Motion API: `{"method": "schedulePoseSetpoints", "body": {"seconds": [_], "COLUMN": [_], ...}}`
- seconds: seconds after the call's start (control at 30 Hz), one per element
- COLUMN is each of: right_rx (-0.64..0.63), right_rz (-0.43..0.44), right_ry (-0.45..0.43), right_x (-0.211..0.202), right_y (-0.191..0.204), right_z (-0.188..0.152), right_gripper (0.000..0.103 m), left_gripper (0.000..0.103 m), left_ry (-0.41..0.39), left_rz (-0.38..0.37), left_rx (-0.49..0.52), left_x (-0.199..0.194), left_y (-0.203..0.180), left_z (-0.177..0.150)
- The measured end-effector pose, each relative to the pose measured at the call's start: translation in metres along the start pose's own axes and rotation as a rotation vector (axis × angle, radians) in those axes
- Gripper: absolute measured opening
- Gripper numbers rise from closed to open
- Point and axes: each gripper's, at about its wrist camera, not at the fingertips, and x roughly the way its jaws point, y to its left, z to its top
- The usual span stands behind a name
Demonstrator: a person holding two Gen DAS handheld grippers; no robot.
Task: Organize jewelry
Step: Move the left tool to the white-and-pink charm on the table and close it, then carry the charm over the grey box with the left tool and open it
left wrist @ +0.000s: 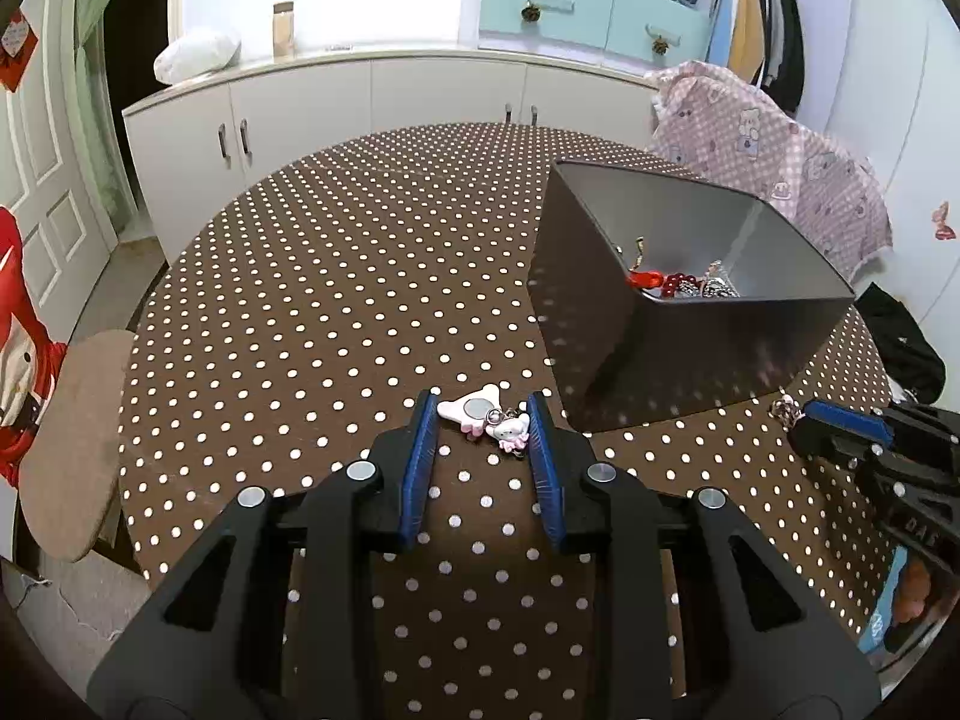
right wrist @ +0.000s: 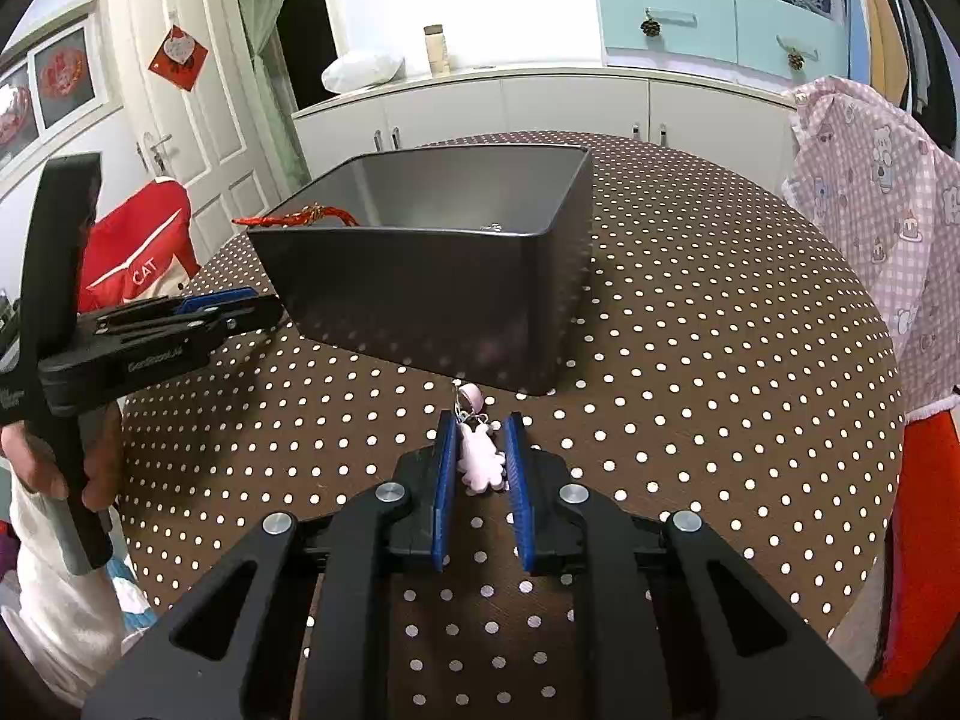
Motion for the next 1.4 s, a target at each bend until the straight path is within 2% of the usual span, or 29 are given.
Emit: {"method": "schedulePoseSetpoints", "body": {"seconds": [0.23,0.77,1.13,1.4], "right_rx": [0.004,0.005,-0.027,-0.025], "right_rz": [0.005,0.007,0.010,0.025], "right_ry": [-0.032,-0.133,-0.220,-0.233], "right_x": [-0.011,-0.045,-0.061,-0.054], "right_y": [-0.003,0.002,0.008,0.008], "right_z": [0.006,0.021,0.045,0.061], "right_gripper": [0.015,0.015,0.015,0.015], "left_gripper": [0.030,0.030,0.030,0.031], "left_ry": [-0.019,-0.058,-0.136,-0.175], "left_rz": [-0.002,-0.058,-0.091,-0.110], "left_rx": [0.012,0.053,0.088,0.092], "left_x": [-0.012,-0.033,-0.051,-0.052], "left_y": [-0.009,-0.034,-0.050,-0.055], "left_z": [-0.007,-0.007,0.013,0.030]}}
